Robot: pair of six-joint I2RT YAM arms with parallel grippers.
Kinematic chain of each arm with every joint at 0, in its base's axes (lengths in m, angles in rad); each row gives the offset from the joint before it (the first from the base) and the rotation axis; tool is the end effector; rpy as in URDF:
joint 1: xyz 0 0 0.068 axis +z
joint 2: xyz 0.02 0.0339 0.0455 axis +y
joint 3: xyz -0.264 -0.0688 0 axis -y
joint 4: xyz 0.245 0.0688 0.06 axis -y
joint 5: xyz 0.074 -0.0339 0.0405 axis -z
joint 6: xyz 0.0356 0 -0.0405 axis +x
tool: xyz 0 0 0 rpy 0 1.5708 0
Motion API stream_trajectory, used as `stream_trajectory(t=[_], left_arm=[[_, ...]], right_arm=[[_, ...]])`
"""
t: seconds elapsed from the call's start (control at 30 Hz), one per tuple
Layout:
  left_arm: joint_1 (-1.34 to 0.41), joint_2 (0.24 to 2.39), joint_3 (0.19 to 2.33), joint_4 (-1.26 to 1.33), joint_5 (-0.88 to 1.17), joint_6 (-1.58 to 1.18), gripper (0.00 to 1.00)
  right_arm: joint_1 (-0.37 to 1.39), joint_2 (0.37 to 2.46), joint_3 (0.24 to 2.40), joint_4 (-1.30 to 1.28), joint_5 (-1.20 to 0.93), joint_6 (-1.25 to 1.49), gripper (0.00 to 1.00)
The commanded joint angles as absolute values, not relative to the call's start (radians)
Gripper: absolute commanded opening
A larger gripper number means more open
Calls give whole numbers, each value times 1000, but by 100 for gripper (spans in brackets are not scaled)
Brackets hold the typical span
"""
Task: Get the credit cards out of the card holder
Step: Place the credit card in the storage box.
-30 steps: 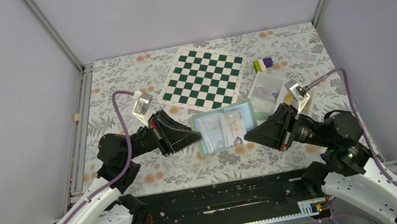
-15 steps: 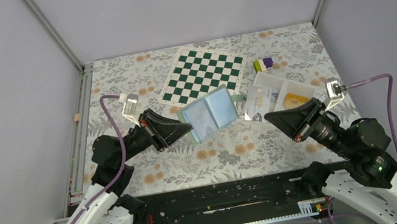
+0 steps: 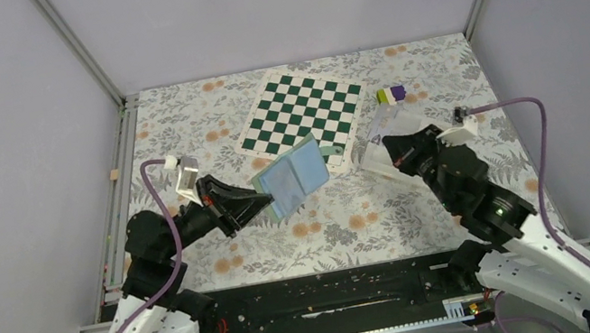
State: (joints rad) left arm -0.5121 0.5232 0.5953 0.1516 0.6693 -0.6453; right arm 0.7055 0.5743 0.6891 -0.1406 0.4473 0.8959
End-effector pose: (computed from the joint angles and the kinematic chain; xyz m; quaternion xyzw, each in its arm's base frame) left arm 0.1031 -0.0833 0.3455 0.2169 0.6049 -0.5753 0.5060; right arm 0.1173 0.0797 0.3418 0.2205 0.6805 0.3779 0.5878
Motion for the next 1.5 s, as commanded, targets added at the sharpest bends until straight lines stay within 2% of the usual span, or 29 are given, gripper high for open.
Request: stream_trajectory(t=[0.0, 0.1, 0.17, 0.3, 0.43, 0.57, 0.63, 0.7, 0.83, 0.9, 1.0, 1.17, 1.23, 1.37, 1.47], left_arm=[[-494, 522, 589, 257, 794, -665, 0], [-476, 539, 529, 413, 863, -785, 0], [-461, 542, 519, 431, 885, -801, 0], [-477, 533, 585, 225, 830, -669, 0], [-502, 496, 631, 77, 776, -559, 0], [-513, 464, 642, -14, 720, -480, 0], [-519, 454, 638, -27, 715, -472, 0], [-532, 451, 633, -34, 717, -468, 0], [-545, 454, 627, -26, 726, -474, 0], [-549, 460, 627, -20, 731, -478, 0], [-551, 462, 627, -25, 730, -474, 0], [-551, 456, 630, -41, 712, -462, 0], [-550, 457, 632, -48, 704, -455, 0], [-550, 453, 627, -48, 701, -459, 0], [-550, 449, 623, -42, 704, -463, 0]], right_arm=[[692, 679, 703, -45, 608, 835, 0], [638, 711, 719, -39, 537, 709, 0], [583, 737, 739, -121, 504, 733, 0], [512, 786, 695, -111, 430, 923, 0], [457, 947, 703, -67, 343, 1024, 0], [329, 1076, 755, -12, 126, 831, 0], [233, 1104, 787, 8, -49, 730, 0], [130, 1154, 876, -125, -199, 590, 0], [69, 1274, 1104, -458, -335, 315, 0], [52, 1313, 1159, -545, -283, 285, 0], [32, 1292, 1125, -493, -227, 408, 0], [35, 1159, 829, -39, -176, 852, 0], [35, 1163, 788, 89, -194, 889, 0], [35, 1208, 879, -88, -59, 930, 0], [49, 1153, 756, 25, 72, 1148, 0]])
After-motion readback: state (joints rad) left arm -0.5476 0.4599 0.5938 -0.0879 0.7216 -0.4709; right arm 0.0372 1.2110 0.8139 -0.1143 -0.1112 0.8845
